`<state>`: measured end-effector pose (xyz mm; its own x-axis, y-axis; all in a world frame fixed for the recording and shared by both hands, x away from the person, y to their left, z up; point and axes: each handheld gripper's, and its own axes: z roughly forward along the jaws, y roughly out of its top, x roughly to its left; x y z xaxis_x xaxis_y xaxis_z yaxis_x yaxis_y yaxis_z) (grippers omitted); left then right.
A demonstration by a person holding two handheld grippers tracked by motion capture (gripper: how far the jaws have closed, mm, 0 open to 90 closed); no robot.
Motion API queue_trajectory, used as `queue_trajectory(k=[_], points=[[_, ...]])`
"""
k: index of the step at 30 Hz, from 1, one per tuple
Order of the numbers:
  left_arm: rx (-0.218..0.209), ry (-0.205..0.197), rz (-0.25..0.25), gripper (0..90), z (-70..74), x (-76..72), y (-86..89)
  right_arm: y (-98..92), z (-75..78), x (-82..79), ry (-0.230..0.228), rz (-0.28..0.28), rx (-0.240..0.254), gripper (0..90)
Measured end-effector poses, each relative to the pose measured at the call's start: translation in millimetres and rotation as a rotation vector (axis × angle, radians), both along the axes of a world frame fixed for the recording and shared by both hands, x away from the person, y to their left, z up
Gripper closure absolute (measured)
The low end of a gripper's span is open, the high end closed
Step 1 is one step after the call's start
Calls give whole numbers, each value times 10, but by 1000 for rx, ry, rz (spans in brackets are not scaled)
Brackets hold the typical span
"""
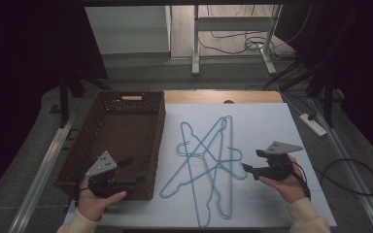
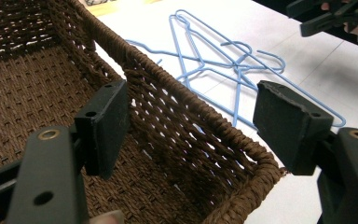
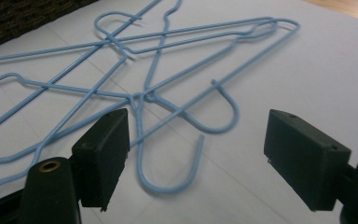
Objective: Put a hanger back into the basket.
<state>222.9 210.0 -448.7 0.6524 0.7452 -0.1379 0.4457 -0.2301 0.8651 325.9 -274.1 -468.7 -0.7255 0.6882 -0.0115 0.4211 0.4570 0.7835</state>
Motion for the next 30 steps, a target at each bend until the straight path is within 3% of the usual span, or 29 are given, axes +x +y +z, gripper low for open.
queue_trajectory(k=[7,14,21,30], points=[[1,3,1,277,-9,38,3,373,23,252,46,99,-54,252],[4,10,8,278,-33,73,21,627,58,419,86,164,-65,288],[8,11,2,278,-37,78,7,938,37,602,108,230,-127,320],[6,14,3,278,-50,80,10,1369,-76,837,152,315,-242,354]])
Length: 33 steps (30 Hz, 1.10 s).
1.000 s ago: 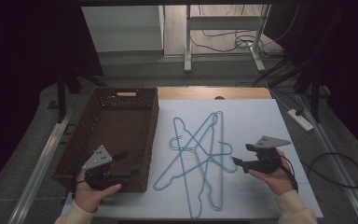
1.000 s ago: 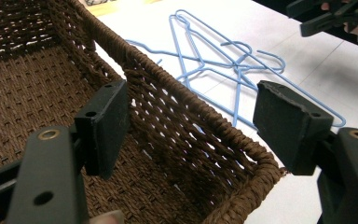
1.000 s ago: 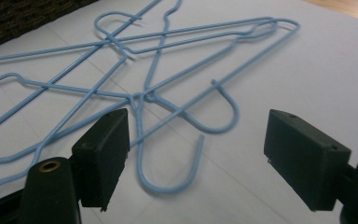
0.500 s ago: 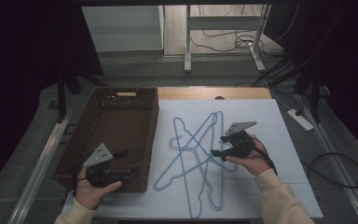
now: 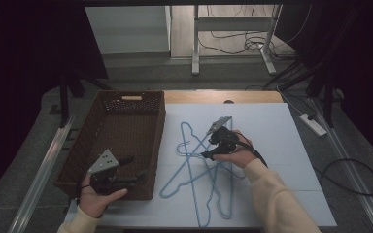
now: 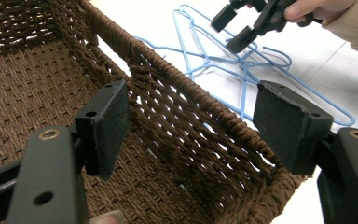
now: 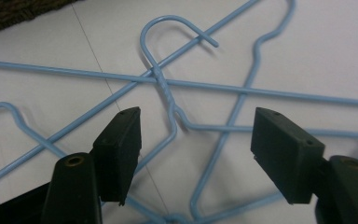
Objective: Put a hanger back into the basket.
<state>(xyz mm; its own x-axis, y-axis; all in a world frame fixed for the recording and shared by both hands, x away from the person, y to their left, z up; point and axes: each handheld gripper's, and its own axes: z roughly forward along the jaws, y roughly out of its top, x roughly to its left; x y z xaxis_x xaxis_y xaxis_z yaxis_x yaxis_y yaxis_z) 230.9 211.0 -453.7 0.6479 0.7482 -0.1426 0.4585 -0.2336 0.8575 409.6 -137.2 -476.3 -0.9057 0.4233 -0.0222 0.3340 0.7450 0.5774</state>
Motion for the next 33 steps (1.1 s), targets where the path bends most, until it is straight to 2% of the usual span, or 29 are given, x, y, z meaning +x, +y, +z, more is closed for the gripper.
queue_trajectory(k=[4,7,16,20,21,22,24,27,30,33], points=[[2,1,-2,278,-1,1,-4,138,-61,50,24,32,-23,399],[3,0,-2,278,0,1,-4,249,-107,82,43,69,-60,438],[2,-4,1,278,10,-6,9,454,-220,131,53,124,-166,559],[1,-5,2,278,14,-7,10,496,-271,154,56,136,-194,668],[1,-5,2,278,14,-7,10,496,-271,154,56,136,-194,668],[1,-5,2,278,15,-7,13,506,-283,160,69,152,-203,739],[1,-6,3,278,16,-5,15,506,-279,163,62,157,-206,775],[1,-6,3,278,14,-5,15,507,-278,166,66,164,-208,783],[1,-6,3,278,16,-5,16,529,-268,137,34,181,-235,807],[1,-7,3,278,18,-5,17,527,-259,119,22,192,-239,809]])
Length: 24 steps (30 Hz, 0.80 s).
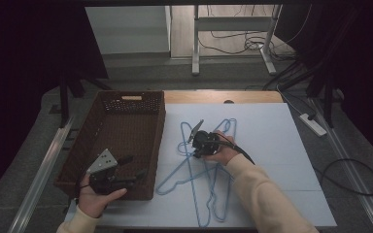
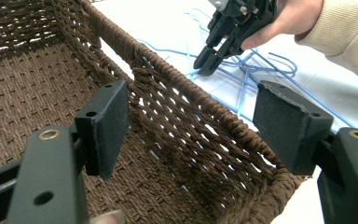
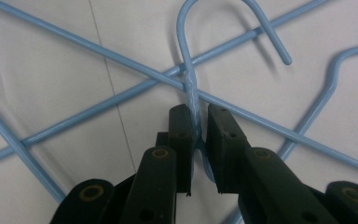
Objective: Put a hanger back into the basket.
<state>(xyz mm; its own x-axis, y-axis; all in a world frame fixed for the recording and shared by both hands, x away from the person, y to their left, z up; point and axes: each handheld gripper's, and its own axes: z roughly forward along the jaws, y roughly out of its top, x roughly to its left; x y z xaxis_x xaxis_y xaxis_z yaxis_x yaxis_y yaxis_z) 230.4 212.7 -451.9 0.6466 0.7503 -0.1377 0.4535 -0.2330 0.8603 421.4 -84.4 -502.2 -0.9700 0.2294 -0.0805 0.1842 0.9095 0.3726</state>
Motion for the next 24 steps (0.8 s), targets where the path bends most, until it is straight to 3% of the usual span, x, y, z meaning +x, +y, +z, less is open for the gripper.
queue_trajectory(k=[10,18,24], points=[[-2,-3,0,278,8,-2,-8,-96,195,-64,-75,18,55,817],[-3,-6,-19,276,44,-8,-76,-214,406,-114,-149,-31,104,865],[-5,-15,-27,276,76,-9,-120,-362,560,-118,-164,-83,154,867]])
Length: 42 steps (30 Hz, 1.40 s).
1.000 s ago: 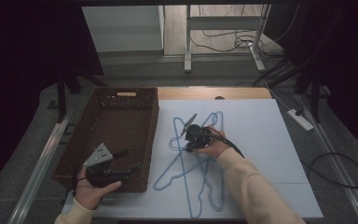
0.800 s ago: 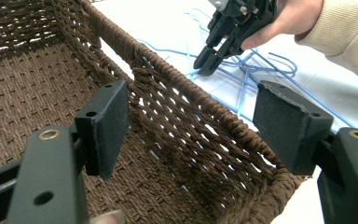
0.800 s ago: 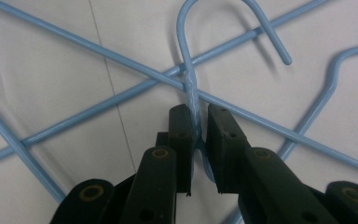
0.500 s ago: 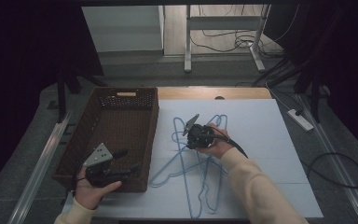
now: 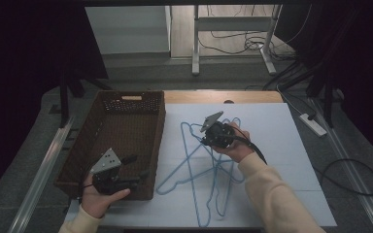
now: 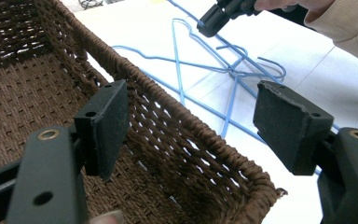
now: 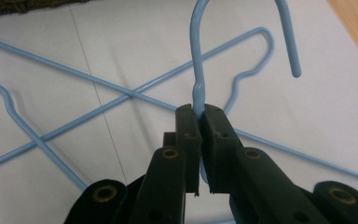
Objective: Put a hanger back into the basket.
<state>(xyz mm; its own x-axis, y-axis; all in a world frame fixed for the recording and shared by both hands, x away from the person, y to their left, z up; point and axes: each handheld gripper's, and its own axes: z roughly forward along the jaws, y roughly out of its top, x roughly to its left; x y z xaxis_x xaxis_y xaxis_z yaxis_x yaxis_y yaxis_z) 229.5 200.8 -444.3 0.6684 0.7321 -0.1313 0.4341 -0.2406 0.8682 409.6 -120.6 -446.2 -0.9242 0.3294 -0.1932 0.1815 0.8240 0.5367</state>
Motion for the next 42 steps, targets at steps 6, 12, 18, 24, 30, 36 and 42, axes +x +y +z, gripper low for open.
queue_trajectory(k=[6,12,18,24,30,36,42], points=[[4,2,-20,276,8,15,-78,-123,124,-8,-19,-47,37,869],[6,3,-49,274,44,30,-183,-212,232,-33,-40,-92,68,869],[9,4,-70,273,88,44,-275,-270,345,-73,-65,-147,104,869],[0,16,-93,273,132,60,-376,-330,429,-106,-68,-189,158,869],[3,31,-125,273,159,106,-558,-373,479,-136,-66,-215,203,869],[8,49,-164,273,186,185,-810,-391,516,-184,-77,-255,225,869],[-4,83,-188,274,172,305,-1075,-393,534,-262,-88,-276,255,869]])
